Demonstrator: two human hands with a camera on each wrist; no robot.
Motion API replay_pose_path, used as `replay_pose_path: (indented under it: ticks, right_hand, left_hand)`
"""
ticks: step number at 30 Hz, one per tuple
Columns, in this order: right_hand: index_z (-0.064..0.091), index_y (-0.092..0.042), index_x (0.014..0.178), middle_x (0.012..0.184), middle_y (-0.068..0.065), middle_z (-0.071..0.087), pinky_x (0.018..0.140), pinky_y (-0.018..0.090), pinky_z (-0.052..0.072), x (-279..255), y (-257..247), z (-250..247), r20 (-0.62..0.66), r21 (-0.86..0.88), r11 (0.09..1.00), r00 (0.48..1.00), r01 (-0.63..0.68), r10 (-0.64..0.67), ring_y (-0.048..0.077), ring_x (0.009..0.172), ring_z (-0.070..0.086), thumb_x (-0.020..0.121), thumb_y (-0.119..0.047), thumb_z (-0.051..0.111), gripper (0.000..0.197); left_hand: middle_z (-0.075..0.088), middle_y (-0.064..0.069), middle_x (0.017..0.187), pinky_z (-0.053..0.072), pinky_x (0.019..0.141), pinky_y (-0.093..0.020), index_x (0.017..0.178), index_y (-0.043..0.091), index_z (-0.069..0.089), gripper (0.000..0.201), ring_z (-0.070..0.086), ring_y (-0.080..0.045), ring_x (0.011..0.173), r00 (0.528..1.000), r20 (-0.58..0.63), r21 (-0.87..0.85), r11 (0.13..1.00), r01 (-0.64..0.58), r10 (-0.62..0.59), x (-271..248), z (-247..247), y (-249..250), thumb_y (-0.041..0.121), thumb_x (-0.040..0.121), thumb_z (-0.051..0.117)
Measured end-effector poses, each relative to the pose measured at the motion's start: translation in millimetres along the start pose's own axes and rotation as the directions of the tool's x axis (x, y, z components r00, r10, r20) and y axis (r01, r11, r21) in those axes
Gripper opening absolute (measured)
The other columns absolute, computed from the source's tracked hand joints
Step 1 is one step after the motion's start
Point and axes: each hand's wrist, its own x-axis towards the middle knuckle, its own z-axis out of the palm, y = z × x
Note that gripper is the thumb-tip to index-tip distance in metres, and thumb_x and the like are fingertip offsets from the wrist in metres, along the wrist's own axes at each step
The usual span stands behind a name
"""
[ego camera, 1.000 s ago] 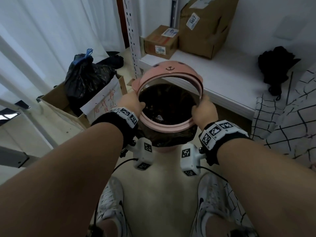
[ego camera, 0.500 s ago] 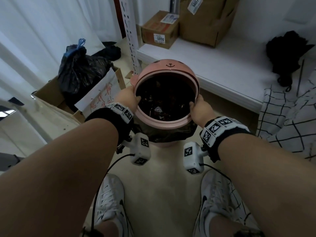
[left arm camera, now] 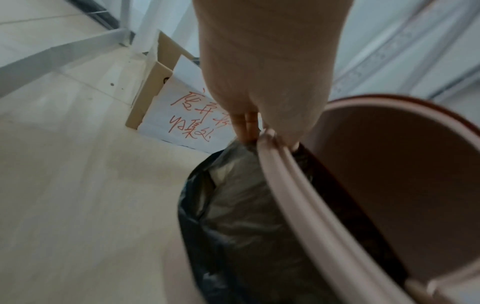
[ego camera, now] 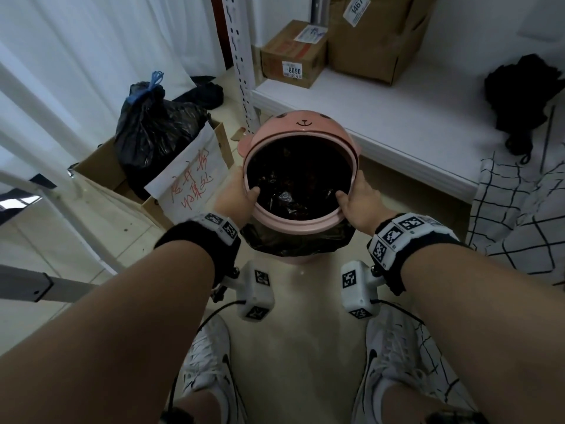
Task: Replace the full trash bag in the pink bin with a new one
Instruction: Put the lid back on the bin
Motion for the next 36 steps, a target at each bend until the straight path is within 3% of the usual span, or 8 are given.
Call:
replay_pose_path:
  ticks: [5,10,12,18,22,28,33,36]
  right_hand:
    - [0.022,-0.005,0.142,0.148,0.014,0.034,0.107,0.050,0.033,4,0,-3,0.005,-0.086,0.995,0.999,-0.045,0.046,0.039,0.131,0.035,0.091,-0.030,0.042,0.061]
    - [0.012,-0.007,0.147,0.152,0.014,0.029,0.111,0.047,0.030,9,-1,-4,0.050,-0.029,0.998,0.997,-0.061,0.063,0.041,0.133,0.035,0.090,-0.028,0.046,0.069]
    - [0.016,-0.010,0.147,0.150,0.015,0.033,0.112,0.046,0.031,14,0,-10,0.078,0.029,0.998,0.995,-0.060,0.057,0.040,0.134,0.037,0.090,-0.032,0.049,0.069]
    - [0.024,-0.020,0.148,0.141,0.008,0.049,0.109,0.030,0.031,25,-11,-24,-0.211,0.362,0.927,0.977,0.101,-0.024,0.024,0.131,0.045,0.094,-0.017,0.048,0.059]
    - [0.033,-0.022,0.146,0.133,0.012,0.057,0.107,0.033,0.036,37,-1,-27,-0.179,0.217,0.968,0.980,0.126,-0.088,0.029,0.125,0.051,0.095,-0.013,0.044,0.052]
    - [0.022,-0.024,0.150,0.127,0.014,0.059,0.100,0.030,0.039,41,4,-24,-0.148,0.124,0.984,0.983,0.124,-0.106,0.029,0.119,0.055,0.095,-0.009,0.041,0.060]
    - [0.001,-0.028,0.150,0.141,0.009,0.048,0.112,0.042,0.035,24,0,-27,0.022,0.154,0.962,0.973,0.225,-0.231,0.027,0.130,0.047,0.085,-0.025,0.063,0.090]
    - [0.017,-0.020,0.146,0.142,0.008,0.047,0.112,0.042,0.035,12,-3,-18,-0.007,0.178,0.965,0.981,0.193,-0.195,0.028,0.132,0.045,0.084,-0.032,0.065,0.080]
  left_hand:
    - [0.062,-0.020,0.116,0.047,0.087,-0.044,0.133,0.020,0.043,0.040,0.057,-0.039,0.106,0.997,-0.042,0.286,0.955,0.076,-0.067,8,-4,-5,0.033,0.095,0.039]
    - [0.062,-0.016,0.121,0.047,0.088,-0.041,0.131,0.021,0.048,0.040,0.057,-0.036,0.110,0.994,0.021,0.373,0.924,0.089,-0.105,20,-14,-4,0.036,0.094,0.043]
    - [0.059,-0.014,0.128,0.047,0.090,-0.040,0.133,0.015,0.044,0.045,0.056,-0.034,0.115,0.992,0.067,0.357,0.931,0.075,-0.106,25,-17,-2,0.036,0.093,0.047]
    - [0.044,-0.009,0.144,0.035,0.110,-0.039,0.148,0.018,0.023,0.073,0.043,-0.027,0.132,0.998,0.061,-0.012,0.999,0.034,-0.034,30,-11,9,0.016,0.086,0.062]
    - [0.047,-0.009,0.142,0.037,0.110,-0.043,0.147,0.018,0.025,0.074,0.045,-0.028,0.131,0.997,0.076,-0.064,0.997,0.038,-0.033,35,-9,-1,0.014,0.083,0.063]
    - [0.050,-0.007,0.138,0.041,0.107,-0.046,0.145,0.023,0.027,0.073,0.049,-0.027,0.126,0.995,0.100,-0.053,0.998,0.022,-0.017,48,-5,-10,0.022,0.080,0.060]
    - [0.043,-0.009,0.145,0.035,0.111,-0.042,0.147,0.017,0.022,0.070,0.043,-0.029,0.132,0.987,0.156,0.077,0.997,0.025,-0.037,54,-17,-7,0.024,0.089,0.060]
    - [0.043,-0.013,0.142,0.035,0.106,-0.038,0.140,0.009,0.032,0.061,0.042,-0.029,0.130,0.996,0.087,0.068,0.997,0.030,-0.036,35,-15,3,0.029,0.089,0.060]
